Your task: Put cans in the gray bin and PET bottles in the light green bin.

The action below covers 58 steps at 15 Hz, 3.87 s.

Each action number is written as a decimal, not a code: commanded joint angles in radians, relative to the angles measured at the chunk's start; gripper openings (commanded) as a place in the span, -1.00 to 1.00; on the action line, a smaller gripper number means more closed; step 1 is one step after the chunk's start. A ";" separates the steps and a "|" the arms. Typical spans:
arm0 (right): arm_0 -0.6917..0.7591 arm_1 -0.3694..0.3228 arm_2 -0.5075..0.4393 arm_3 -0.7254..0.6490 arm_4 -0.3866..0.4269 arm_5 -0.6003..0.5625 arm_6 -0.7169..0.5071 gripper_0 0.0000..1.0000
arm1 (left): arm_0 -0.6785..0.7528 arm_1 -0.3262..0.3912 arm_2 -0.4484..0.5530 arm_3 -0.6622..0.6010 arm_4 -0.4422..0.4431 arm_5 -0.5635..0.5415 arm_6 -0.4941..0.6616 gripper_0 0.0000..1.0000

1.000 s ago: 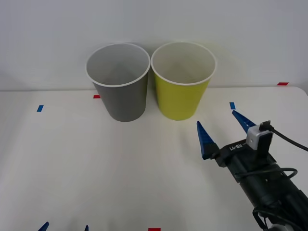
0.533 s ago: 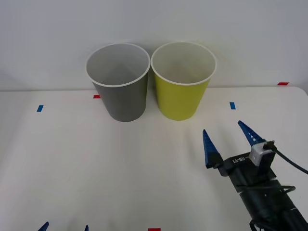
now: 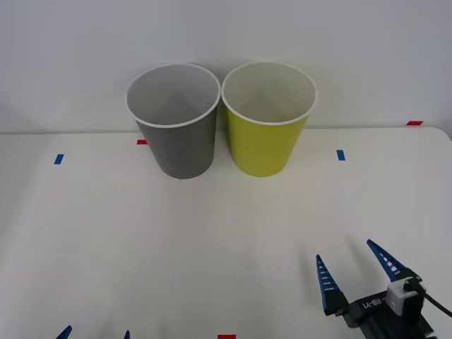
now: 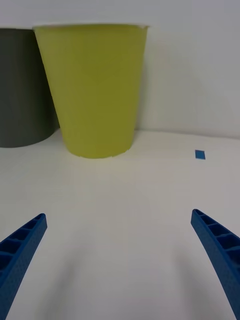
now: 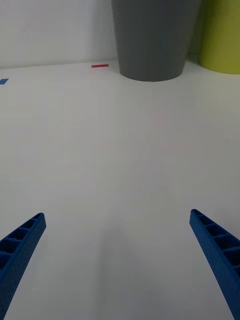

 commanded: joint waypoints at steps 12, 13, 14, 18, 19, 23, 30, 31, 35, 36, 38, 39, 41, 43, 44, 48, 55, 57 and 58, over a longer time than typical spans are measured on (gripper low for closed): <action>0.221 -0.002 0.030 -0.005 -0.113 -0.041 0.200 1.00 | 0.000 0.000 0.000 0.000 0.000 0.000 0.000 1.00; 0.227 -0.002 0.030 -0.005 -0.113 -0.041 0.201 1.00 | 0.000 0.000 0.000 0.000 0.000 0.000 0.000 1.00; 0.232 -0.001 0.030 -0.005 -0.113 -0.041 0.201 1.00 | 0.000 0.000 0.000 0.000 0.000 0.000 0.000 1.00; 0.238 0.002 0.030 -0.003 -0.124 -0.041 0.188 1.00 | 0.000 0.000 0.000 0.000 0.000 0.000 0.000 1.00; 0.238 0.004 0.030 -0.005 -0.128 -0.039 0.186 1.00 | 0.000 0.000 0.000 0.000 0.000 0.000 0.000 1.00; 0.238 0.004 0.030 -0.005 -0.128 -0.039 0.186 1.00 | 0.000 0.000 0.000 0.000 0.000 0.000 0.000 1.00; 0.238 0.004 0.030 -0.005 -0.128 -0.039 0.186 1.00 | 0.000 0.000 0.000 0.000 0.000 0.000 0.000 1.00; 0.238 0.004 0.030 -0.005 -0.128 -0.039 0.186 1.00 | 0.000 0.000 0.000 0.000 0.000 0.000 0.000 1.00; 0.238 0.004 0.030 -0.005 -0.128 -0.039 0.186 1.00 | 0.000 0.000 0.000 0.000 0.000 0.000 0.000 1.00; 0.238 0.004 0.030 -0.005 -0.128 -0.039 0.186 1.00 | 0.000 0.000 0.000 0.000 0.000 0.000 0.000 1.00; 0.238 0.004 0.030 -0.005 -0.128 -0.039 0.186 1.00 | 0.000 0.000 0.000 0.000 0.000 0.000 0.000 1.00; 0.238 0.004 0.030 -0.005 -0.128 -0.039 0.186 1.00 | 0.000 0.000 0.000 0.000 0.000 0.000 0.000 1.00; 0.238 0.004 0.030 -0.005 -0.128 -0.039 0.186 1.00 | 0.000 0.000 0.000 0.000 0.000 0.000 0.000 1.00; 0.238 0.004 0.030 -0.005 -0.128 -0.039 0.186 1.00 | 0.000 0.000 0.000 0.000 0.000 0.000 0.000 1.00; 0.238 0.004 0.030 -0.005 -0.128 -0.039 0.186 1.00 | 0.000 0.000 0.000 0.000 0.000 0.000 0.000 1.00; 0.238 0.004 0.030 -0.005 -0.128 -0.039 0.186 1.00 | 0.000 0.000 0.000 0.000 0.000 0.000 0.000 1.00; 0.238 0.004 0.030 -0.005 -0.128 -0.039 0.186 1.00 | 0.000 0.000 0.000 0.000 0.000 0.000 0.000 1.00; 0.238 0.004 0.030 -0.005 -0.128 -0.039 0.186 1.00 | 0.000 0.000 0.000 0.000 0.000 0.000 0.000 1.00; 0.238 0.004 0.030 -0.005 -0.128 -0.039 0.186 1.00 | 0.000 0.000 0.000 0.000 0.000 0.000 0.000 1.00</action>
